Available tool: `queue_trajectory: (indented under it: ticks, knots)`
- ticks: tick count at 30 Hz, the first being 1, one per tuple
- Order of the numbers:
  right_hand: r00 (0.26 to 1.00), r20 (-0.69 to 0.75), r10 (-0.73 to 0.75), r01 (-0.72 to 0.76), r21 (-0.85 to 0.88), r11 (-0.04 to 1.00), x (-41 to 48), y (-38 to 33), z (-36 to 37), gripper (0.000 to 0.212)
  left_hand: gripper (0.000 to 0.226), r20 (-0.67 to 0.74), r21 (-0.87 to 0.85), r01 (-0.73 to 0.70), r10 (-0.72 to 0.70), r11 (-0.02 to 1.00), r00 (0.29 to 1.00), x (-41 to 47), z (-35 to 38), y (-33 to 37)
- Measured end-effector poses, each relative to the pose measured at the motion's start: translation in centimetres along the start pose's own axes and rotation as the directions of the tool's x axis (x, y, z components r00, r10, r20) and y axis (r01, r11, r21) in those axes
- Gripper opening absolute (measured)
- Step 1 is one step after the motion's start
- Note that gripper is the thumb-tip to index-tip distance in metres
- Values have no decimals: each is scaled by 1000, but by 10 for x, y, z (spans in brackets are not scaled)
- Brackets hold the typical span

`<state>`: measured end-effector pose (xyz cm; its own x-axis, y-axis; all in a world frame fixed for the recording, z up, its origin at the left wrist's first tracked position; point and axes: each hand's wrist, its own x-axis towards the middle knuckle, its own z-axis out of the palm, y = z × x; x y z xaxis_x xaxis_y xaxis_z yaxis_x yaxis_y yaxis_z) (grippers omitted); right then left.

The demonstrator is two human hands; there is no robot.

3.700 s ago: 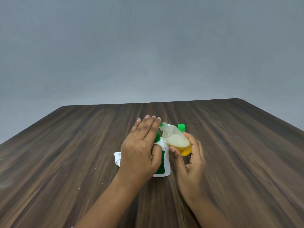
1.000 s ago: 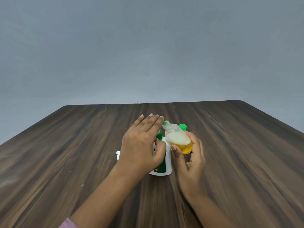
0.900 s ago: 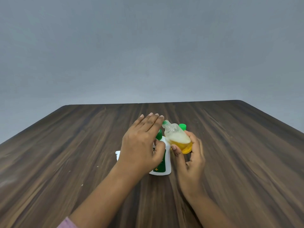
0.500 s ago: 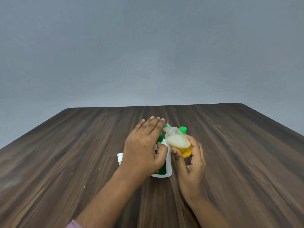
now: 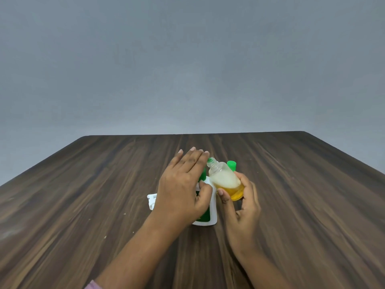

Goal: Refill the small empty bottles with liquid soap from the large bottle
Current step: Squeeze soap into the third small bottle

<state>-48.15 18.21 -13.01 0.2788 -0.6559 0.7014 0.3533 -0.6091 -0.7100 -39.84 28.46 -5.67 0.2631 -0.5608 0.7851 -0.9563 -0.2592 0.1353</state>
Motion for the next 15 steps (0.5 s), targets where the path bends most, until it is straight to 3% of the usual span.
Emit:
queue_trajectory:
  ticks: [4, 10, 15]
  knots:
    - [1000, -4, -11, 11, 15, 1000, 2, 1, 2, 55, 58, -14, 26, -8, 9, 1000, 1000, -1, 0, -2]
    - [1000, 13, -2, 2, -23, 1000, 1, 4, -2, 48, 56, -47, -83, 49, -53, 995, 997, -11, 11, -3]
    - [1000, 0, 1, -1, -10, 1000, 1, 1, 1, 53, 52, -25, -14, 11, -11, 1000, 1000, 1, 3, 0]
